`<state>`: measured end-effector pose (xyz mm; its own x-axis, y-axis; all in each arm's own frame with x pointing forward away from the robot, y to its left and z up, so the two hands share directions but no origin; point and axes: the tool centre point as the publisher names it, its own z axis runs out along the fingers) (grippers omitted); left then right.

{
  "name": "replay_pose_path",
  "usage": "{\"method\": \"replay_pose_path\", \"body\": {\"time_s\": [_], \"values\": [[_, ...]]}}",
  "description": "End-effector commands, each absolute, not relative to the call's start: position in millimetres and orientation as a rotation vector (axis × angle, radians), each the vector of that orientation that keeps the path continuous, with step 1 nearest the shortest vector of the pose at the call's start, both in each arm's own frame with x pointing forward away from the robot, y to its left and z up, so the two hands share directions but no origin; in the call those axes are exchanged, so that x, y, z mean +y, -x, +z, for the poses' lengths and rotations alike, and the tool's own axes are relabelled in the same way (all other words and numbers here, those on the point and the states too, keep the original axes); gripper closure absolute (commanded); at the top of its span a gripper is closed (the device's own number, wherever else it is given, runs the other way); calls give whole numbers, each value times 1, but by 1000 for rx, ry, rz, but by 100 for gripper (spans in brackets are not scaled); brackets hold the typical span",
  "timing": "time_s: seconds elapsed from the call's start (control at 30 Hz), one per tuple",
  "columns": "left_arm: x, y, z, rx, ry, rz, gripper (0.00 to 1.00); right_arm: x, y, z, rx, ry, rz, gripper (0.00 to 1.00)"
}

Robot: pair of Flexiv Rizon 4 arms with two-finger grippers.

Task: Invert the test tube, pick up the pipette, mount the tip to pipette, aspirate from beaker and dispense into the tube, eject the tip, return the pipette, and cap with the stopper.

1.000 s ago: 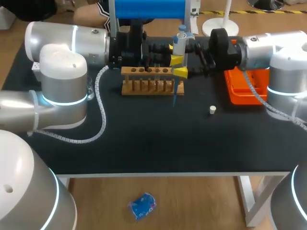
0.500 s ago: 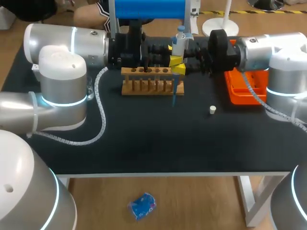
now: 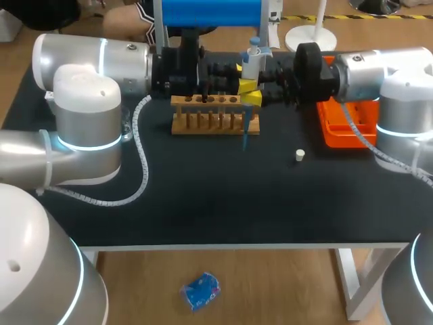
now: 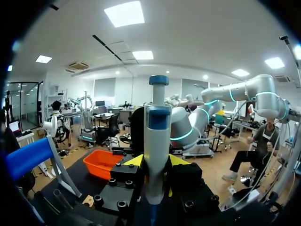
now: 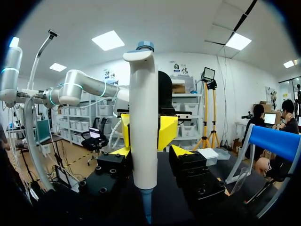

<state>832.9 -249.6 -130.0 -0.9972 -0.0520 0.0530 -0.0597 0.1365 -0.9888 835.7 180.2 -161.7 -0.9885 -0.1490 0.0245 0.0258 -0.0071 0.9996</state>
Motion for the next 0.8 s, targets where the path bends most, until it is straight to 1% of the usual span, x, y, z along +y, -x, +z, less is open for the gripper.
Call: {"method": "replay_pose_path", "body": {"time_s": [0.03, 0.1, 0.23, 0.27, 0.3, 0.6, 0.63, 0.67, 0.8], "values": [[-251, -833, -130, -2364, -117, 2059, 100, 179, -834, -162, -2122, -130, -2144, 53], [-251, -833, -130, -2365, -118, 2059, 100, 179, -834, -162, -2121, -130, -2145, 56], [-252, -833, -131, -2364, -120, 2058, 100, 178, -833, -162, -2117, -126, -2152, 84], [-252, -833, -131, -2363, -121, 2058, 100, 178, -833, -162, -2118, -126, -2152, 94], [-252, -834, -131, -2363, -123, 2057, 100, 178, -833, -162, -2117, -125, -2153, 100], [-253, -834, -133, -2361, -130, 2030, 100, 177, -833, -163, -2116, -122, -2156, 100], [-253, -834, -133, -2358, -135, 2033, 71, 177, -834, -163, -2116, -122, -2156, 100], [-253, -834, -133, -2352, -143, 2047, 0, 177, -834, -163, -2116, -122, -2155, 100], [-249, -834, -127, -2362, -148, 2106, 0, 177, -834, -163, -2116, -120, -2154, 100]]}}
